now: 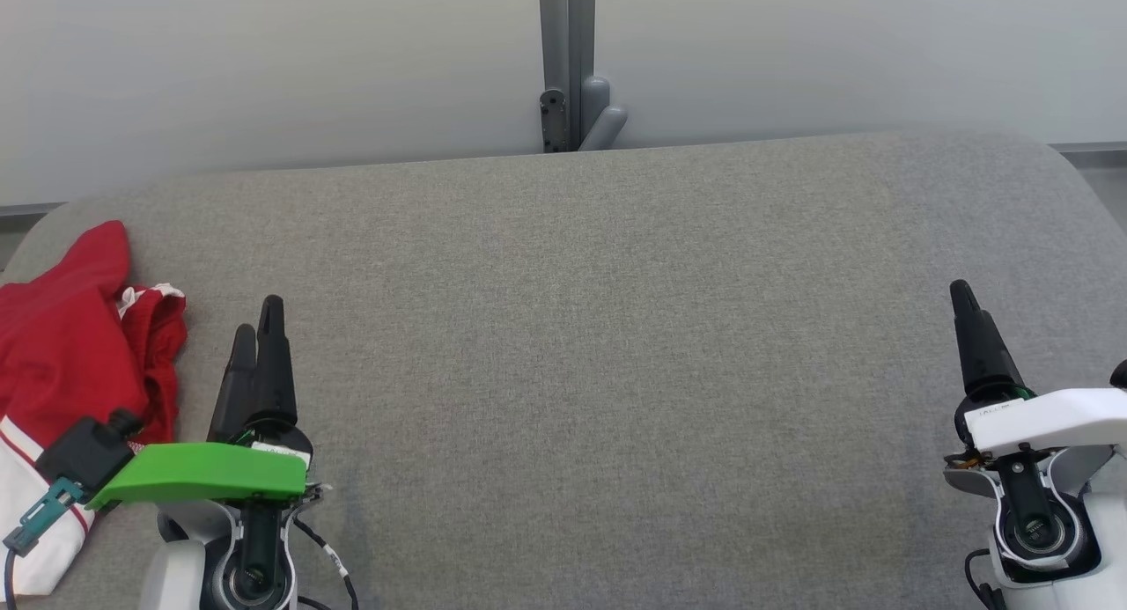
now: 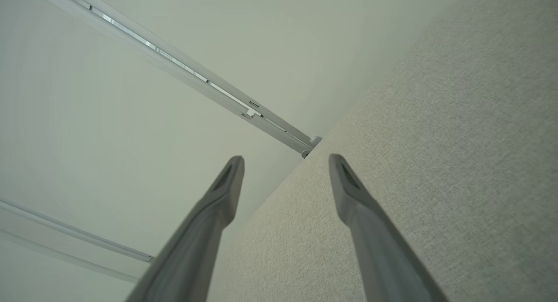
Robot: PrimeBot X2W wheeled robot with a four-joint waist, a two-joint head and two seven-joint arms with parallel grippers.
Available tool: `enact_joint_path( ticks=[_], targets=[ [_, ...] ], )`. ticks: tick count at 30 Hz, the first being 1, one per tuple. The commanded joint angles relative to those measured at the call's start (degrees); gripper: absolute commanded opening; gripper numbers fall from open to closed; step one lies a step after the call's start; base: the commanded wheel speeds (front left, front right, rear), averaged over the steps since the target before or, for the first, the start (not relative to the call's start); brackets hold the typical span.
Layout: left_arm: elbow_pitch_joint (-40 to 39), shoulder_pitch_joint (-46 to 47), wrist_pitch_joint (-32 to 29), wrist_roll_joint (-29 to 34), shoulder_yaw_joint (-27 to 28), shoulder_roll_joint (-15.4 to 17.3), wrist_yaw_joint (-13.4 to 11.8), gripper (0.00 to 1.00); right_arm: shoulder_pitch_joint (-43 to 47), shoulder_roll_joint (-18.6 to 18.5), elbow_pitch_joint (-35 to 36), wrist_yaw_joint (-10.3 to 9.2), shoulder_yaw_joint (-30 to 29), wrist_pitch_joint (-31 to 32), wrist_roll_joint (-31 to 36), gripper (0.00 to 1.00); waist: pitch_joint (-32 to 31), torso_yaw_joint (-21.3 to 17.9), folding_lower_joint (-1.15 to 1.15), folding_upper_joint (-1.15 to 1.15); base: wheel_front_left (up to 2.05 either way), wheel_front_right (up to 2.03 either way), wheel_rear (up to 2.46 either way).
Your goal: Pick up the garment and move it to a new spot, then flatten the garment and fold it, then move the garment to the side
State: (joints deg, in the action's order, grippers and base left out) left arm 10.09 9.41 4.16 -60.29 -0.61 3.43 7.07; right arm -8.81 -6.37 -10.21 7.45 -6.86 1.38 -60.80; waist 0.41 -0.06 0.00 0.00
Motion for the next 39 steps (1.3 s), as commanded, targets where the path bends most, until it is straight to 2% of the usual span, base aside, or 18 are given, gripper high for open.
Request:
enact_joint_path(
  ticks=[1,6,21,39],
  targets=[
    [-1.5,2.0,0.7,4.4,-0.7,1.0,-0.2,1.0,-1.8,-0.7,2.3,0.03,0.3,-1.0,3.7,1.0,0.0,0.0,0.0,0.0,0.0,0.0,0.0],
    [-2.2,2.3,1.5,10.4,-2.1,1.8,-0.7,1.0,-1.4,-1.3,2.9,0.03,1.1,-2.3,9.6,1.0,-0.2,0.0,0.0,0.0,0.0,0.0,0.0],
    [-0.1,3.3,3.7,22.7,-5.0,3.8,-2.1,1.0,-1.6,-2.9,2.8,0.04,3.5,-5.5,25.2,1.0,-0.4,0.0,0.0,0.0,0.0,0.0,0.0],
    [5.7,5.2,6.0,34.8,-7.7,5.1,-3.7,1.0,-1.6,-2.9,1.3,0.04,4.4,-9.1,38.4,1.0,-0.5,0.0,0.0,0.0,0.0,0.0,0.0]
  ],
)
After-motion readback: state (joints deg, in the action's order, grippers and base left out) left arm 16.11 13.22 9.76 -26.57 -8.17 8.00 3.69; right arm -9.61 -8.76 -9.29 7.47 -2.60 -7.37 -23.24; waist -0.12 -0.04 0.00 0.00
